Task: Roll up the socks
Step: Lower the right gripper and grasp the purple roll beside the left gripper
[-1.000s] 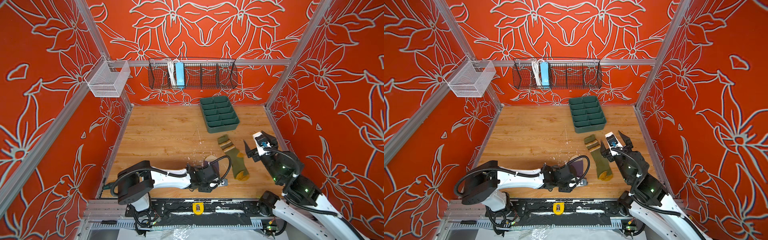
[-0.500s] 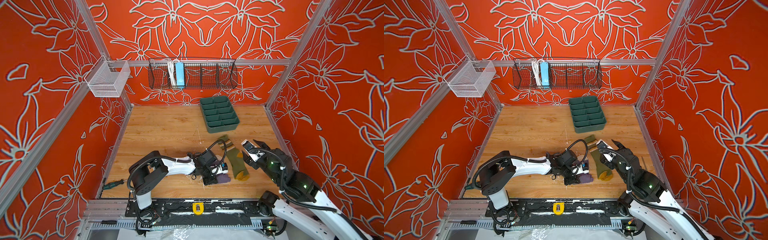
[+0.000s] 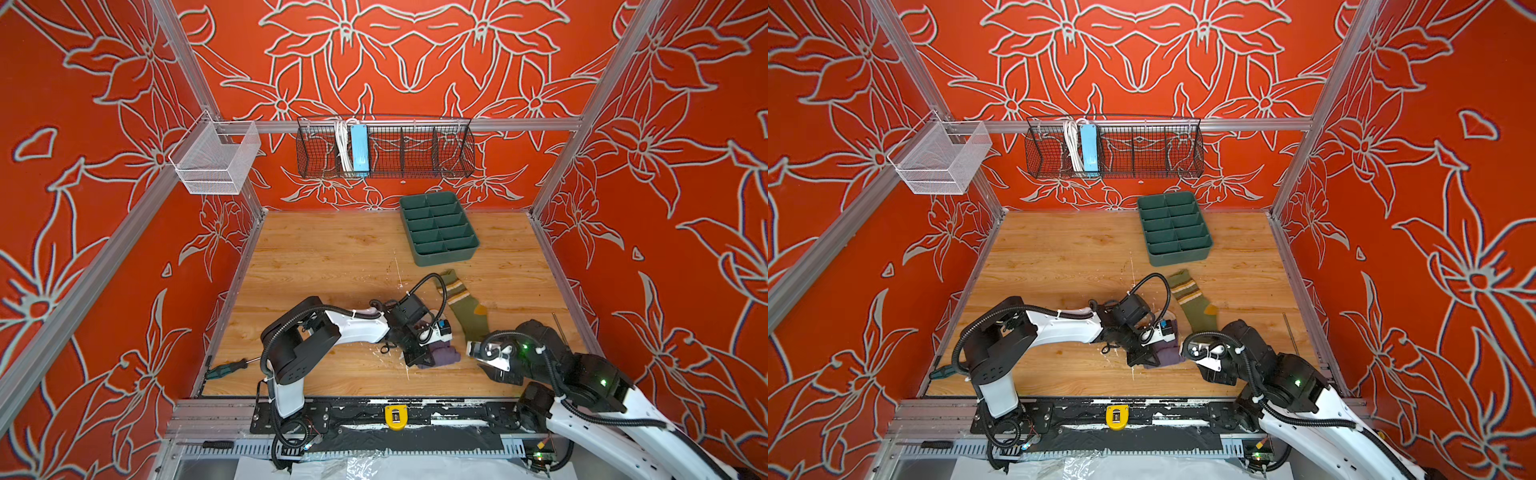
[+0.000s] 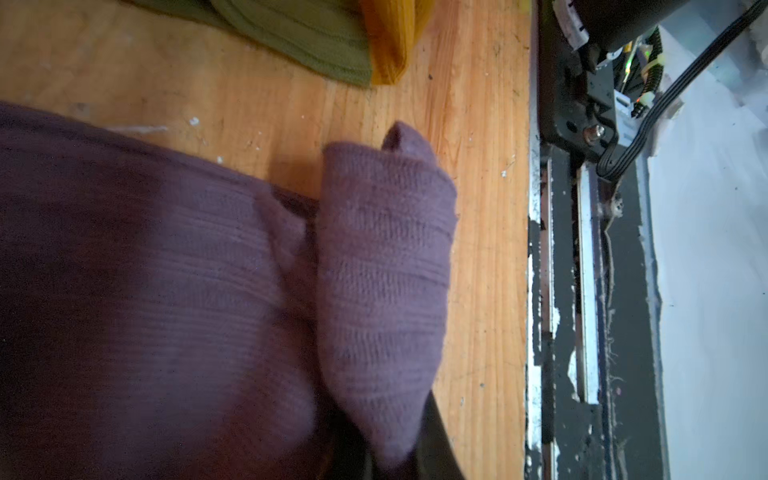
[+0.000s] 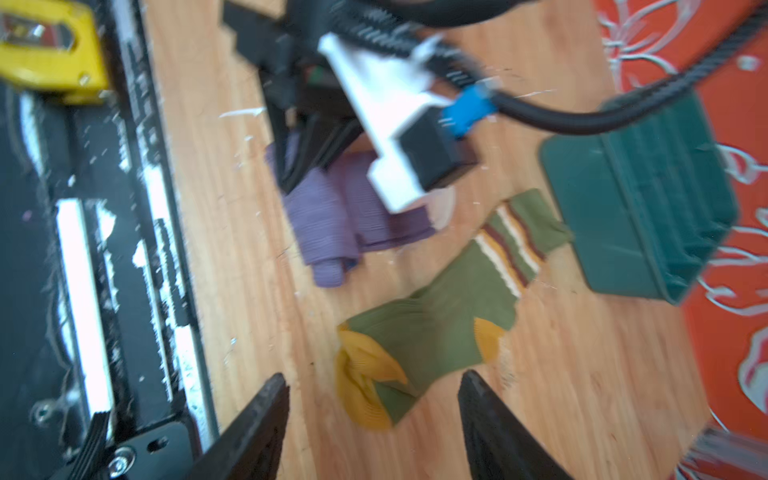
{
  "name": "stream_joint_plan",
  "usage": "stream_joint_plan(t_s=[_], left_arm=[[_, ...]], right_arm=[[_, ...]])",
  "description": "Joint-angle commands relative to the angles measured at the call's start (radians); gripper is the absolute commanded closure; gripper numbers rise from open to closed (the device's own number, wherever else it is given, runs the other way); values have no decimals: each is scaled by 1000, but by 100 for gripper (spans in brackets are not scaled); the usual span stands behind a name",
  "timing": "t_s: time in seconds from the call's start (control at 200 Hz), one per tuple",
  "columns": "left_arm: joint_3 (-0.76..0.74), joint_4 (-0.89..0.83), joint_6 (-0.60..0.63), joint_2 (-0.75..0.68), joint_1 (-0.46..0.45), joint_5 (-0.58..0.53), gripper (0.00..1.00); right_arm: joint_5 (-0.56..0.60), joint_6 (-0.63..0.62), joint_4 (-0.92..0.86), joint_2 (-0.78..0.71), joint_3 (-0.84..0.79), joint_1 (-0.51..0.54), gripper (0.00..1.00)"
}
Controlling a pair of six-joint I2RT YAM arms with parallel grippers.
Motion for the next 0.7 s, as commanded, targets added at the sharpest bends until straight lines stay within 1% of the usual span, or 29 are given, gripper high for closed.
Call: stream_joint_plan(t_s=[0.0, 0.04, 0.095, 0.225, 0.345, 0.44, 0.586, 0.696], left_arm=[[-37, -145, -24, 84, 14, -47, 100], [-32, -150, -23, 92, 14, -47, 100], [-26, -158, -23, 101, 16, -47, 100], [-25, -153, -27, 110, 16, -41, 100], [-28, -146, -29, 115, 16, -32, 100], [-28, -150, -23, 113, 16, -23, 100], [-33, -149, -18, 106, 16, -31, 100], [-45, -126, -25, 98, 16, -23, 100]], right_arm=[[55, -62, 25, 32, -52, 116, 33], [91, -67, 56, 57, -69, 173, 33], [110, -73, 97, 108, -81, 227, 33], [154, -68, 221, 266, -81, 298, 34], [152, -64, 384, 385, -97, 306, 34], [150, -55, 472, 482, -103, 306, 35], [218, -68, 597, 594, -146, 305, 39], [233, -75, 652, 653, -173, 303, 45]])
